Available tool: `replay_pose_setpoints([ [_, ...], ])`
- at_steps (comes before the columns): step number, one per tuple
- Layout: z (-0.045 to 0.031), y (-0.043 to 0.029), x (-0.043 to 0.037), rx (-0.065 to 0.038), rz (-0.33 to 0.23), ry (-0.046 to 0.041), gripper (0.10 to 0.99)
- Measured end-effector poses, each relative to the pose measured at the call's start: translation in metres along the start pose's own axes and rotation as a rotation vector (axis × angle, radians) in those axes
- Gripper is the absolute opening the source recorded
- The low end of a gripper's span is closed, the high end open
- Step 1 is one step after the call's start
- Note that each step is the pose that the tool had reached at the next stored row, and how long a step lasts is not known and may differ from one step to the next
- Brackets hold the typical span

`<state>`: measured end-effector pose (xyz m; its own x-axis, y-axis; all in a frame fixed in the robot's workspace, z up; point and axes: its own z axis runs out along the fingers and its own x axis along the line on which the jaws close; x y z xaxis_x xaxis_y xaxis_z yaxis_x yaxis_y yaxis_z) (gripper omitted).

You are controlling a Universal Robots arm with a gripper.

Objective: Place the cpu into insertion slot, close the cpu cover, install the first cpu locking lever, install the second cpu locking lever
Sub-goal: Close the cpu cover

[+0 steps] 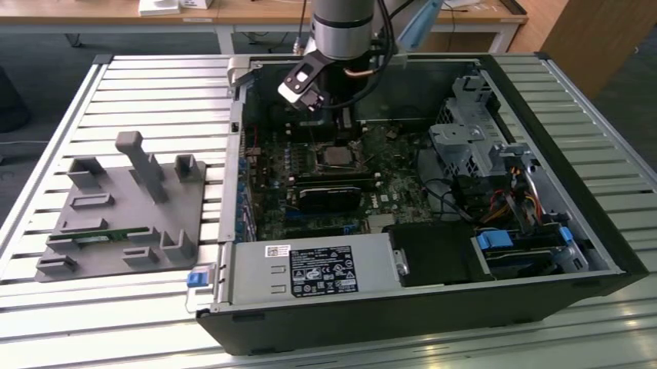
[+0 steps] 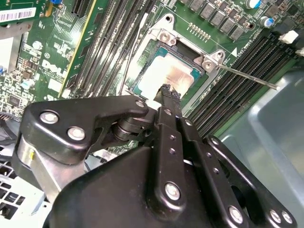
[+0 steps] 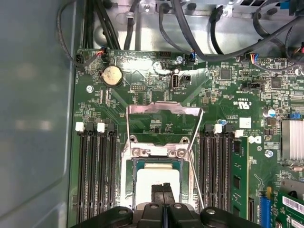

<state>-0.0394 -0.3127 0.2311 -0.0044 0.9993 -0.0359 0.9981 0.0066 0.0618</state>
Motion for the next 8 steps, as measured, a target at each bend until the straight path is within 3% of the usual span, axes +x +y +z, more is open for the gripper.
replay_pose_setpoints([
  [8,-0.0119,0.0009,-0.0004,0.001,0.000,-0.0009,0.106],
])
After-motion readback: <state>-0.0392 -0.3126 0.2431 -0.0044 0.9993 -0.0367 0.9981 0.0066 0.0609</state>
